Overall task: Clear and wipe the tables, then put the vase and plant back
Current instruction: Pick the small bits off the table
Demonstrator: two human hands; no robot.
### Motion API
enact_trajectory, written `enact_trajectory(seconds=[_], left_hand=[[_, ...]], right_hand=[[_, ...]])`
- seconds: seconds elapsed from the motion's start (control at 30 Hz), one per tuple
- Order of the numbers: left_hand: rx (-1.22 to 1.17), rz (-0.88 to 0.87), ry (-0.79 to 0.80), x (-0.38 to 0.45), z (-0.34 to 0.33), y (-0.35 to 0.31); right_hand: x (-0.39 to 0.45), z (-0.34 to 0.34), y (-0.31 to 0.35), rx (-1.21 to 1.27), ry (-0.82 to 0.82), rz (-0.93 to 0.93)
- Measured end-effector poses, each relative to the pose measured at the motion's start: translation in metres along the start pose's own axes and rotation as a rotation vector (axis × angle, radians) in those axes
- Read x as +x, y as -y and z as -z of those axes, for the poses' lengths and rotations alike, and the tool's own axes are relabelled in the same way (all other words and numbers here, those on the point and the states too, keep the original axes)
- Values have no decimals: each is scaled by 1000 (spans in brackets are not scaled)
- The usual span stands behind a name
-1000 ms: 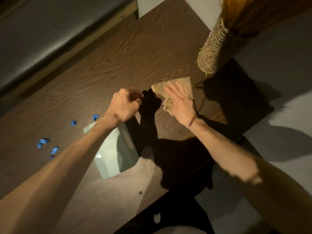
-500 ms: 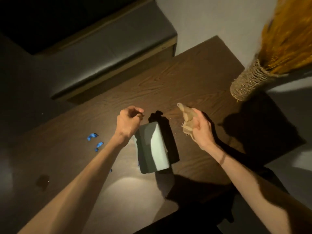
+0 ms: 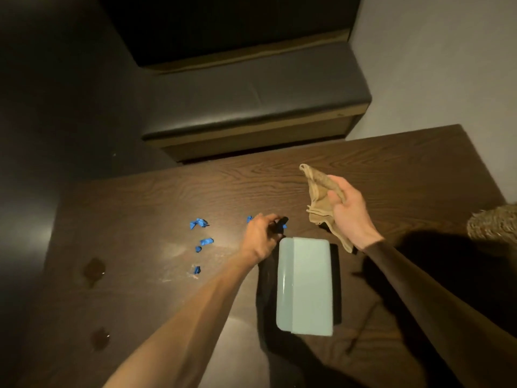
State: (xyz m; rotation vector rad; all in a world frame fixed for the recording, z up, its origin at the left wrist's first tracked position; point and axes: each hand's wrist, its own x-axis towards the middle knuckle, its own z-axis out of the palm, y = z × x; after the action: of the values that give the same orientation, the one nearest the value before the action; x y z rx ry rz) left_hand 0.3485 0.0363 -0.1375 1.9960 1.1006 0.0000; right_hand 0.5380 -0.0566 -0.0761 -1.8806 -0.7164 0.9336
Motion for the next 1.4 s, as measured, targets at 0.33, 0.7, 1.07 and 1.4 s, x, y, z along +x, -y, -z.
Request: enact_trajectory(seconds=[0.33, 0.7, 1.07, 1.4], left_hand=[[137, 23, -61, 10, 4, 24], [-212, 222, -66, -93, 13, 67], [182, -47, 143, -121, -42, 71], [-284, 101, -295, -19, 18, 56]], right_hand=[[7, -4, 24, -85, 72, 28], [-24, -67, 87, -151, 214, 158], [-32, -109, 72, -229, 226, 164], [8, -94, 63, -170, 32, 88]])
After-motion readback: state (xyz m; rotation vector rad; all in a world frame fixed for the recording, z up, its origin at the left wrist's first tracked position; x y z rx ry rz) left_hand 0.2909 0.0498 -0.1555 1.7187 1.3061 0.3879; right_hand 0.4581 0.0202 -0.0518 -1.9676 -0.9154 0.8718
